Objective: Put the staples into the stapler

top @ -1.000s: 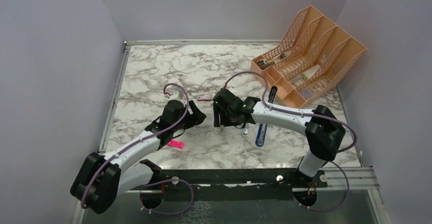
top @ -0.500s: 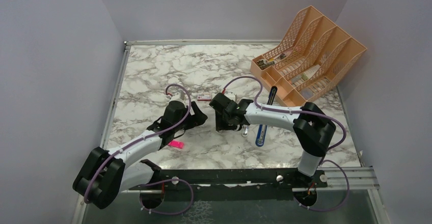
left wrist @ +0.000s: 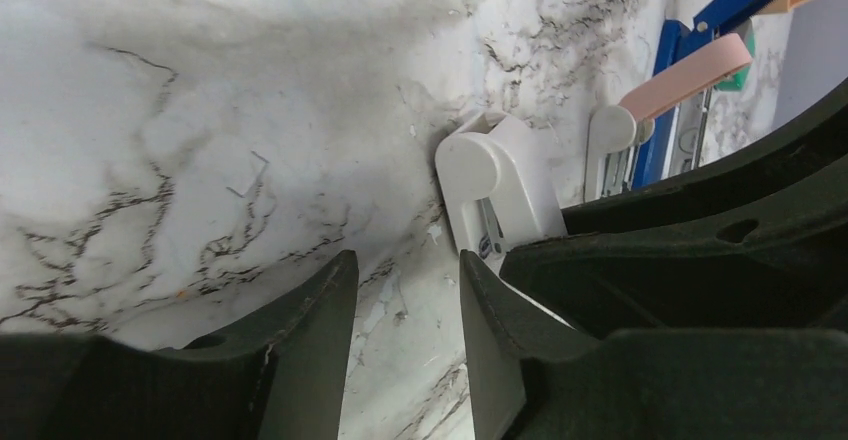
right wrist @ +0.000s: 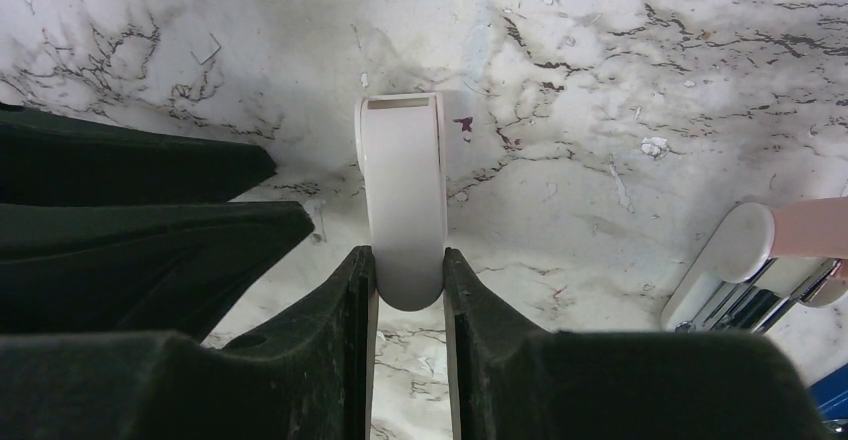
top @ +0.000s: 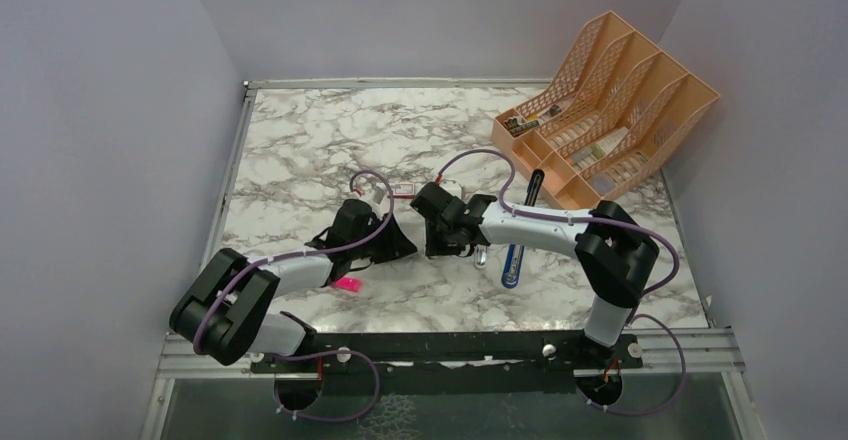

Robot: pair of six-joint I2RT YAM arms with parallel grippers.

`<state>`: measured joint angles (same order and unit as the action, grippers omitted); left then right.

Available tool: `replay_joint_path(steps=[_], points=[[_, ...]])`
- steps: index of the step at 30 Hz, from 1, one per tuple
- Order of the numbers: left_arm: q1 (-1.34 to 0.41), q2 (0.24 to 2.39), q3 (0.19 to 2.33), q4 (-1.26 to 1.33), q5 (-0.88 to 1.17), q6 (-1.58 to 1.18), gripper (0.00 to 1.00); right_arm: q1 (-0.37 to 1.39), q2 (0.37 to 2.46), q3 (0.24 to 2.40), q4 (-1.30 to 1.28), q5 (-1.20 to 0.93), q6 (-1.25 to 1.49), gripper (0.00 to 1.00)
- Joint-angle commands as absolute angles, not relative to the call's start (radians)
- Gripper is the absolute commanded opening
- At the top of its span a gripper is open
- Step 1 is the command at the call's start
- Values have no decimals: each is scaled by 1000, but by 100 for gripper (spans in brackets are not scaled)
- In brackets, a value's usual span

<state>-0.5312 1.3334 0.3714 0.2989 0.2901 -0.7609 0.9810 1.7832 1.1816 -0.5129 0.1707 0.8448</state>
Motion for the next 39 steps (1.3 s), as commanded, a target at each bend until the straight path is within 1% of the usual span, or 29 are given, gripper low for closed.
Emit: replay_joint_path(steps=[1,5,11,14,21,26,28,32,33,39], points=[[-531,1392,376,400,414,-782,42,986,1750,1189,-484,145,856,17],[-532,1433,357,502,459,-844,40,985,1746,1187,-476,130,869,16],[-534,1484,336,555,450,-865,24,986,1723,1171,-444,121,887,16],[-535,1500,327,566,452,-869,19,985,1721,1170,-439,109,885,16],[-538,1532,331,578,497,-896,17,985,1714,1154,-402,50,886,15],[-540,1533,329,578,513,-900,20,985,1710,1139,-366,15,904,16],[-540,1526,323,577,503,-897,16,985,1708,1139,-363,12,906,15],[-541,1526,315,577,489,-892,2,983,1697,1138,-369,29,898,16],[-541,1531,315,577,484,-891,0,981,1694,1141,-373,31,893,16],[-549,1557,295,531,449,-865,0,957,1690,1217,-467,64,756,17]])
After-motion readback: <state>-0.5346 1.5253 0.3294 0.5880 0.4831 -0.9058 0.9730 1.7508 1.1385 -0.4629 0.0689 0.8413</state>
